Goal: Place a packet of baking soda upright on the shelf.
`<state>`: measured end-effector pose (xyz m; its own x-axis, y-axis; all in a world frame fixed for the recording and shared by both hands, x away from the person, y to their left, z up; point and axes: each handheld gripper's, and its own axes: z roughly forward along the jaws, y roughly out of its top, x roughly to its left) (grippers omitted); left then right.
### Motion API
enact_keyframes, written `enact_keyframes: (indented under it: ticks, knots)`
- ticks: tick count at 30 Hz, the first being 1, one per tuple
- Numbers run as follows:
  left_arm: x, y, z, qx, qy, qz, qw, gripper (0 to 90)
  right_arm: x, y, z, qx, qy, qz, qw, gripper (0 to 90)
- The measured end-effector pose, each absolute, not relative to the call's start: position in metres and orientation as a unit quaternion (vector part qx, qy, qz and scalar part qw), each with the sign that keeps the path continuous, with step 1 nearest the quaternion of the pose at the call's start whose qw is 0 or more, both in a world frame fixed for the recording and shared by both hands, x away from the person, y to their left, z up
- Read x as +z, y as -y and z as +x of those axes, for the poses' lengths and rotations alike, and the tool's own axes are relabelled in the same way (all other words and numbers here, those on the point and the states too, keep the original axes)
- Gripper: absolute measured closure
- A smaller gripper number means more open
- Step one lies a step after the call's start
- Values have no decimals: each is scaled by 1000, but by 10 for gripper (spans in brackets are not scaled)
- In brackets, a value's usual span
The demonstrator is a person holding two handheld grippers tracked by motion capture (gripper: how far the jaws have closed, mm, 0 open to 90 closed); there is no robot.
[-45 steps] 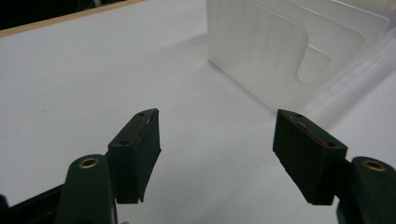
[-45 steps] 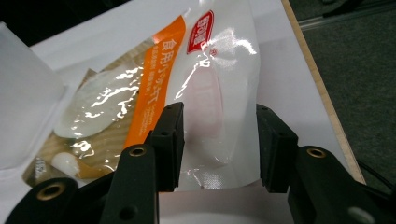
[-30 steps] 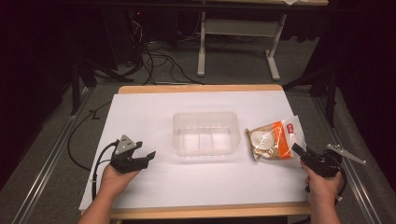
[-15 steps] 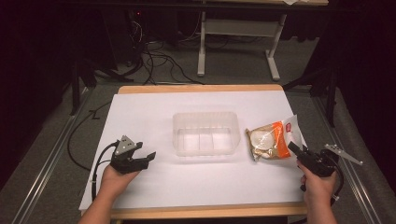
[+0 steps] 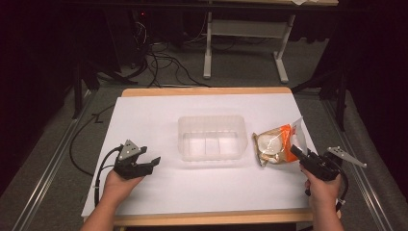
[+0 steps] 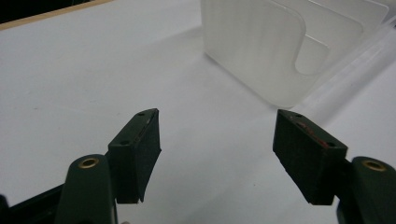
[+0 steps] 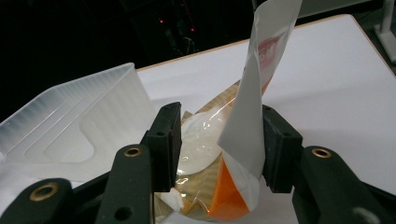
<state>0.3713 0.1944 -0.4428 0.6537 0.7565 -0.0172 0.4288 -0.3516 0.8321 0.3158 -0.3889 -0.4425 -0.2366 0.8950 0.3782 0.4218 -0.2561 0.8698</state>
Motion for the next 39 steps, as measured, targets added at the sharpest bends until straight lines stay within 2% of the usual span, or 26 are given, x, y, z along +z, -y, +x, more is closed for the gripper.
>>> enact_keyframes:
  ticks: [14,19,23,24,26,29,39]
  knots:
    - [-444,-192,372,189,-365,805,427,327,-448,366,325,492,-616,568,236,564]
    - [-444,-192,372,189,-365,806,427,328,-449,363,330,478,-602,587,255,668]
    - [-444,-191,372,188,-364,807,425,328,-451,360,339,454,-598,608,259,672]
    - [-444,-191,372,188,-363,807,425,328,-451,360,340,451,-599,608,260,698]
    - [-444,-191,371,187,-362,808,424,328,-450,358,340,448,-601,605,268,815]
    - [-444,-191,372,188,-364,808,424,328,-447,357,336,452,-601,598,277,851]
    - [-444,-192,372,188,-362,808,425,328,-443,351,333,456,-610,581,286,860]
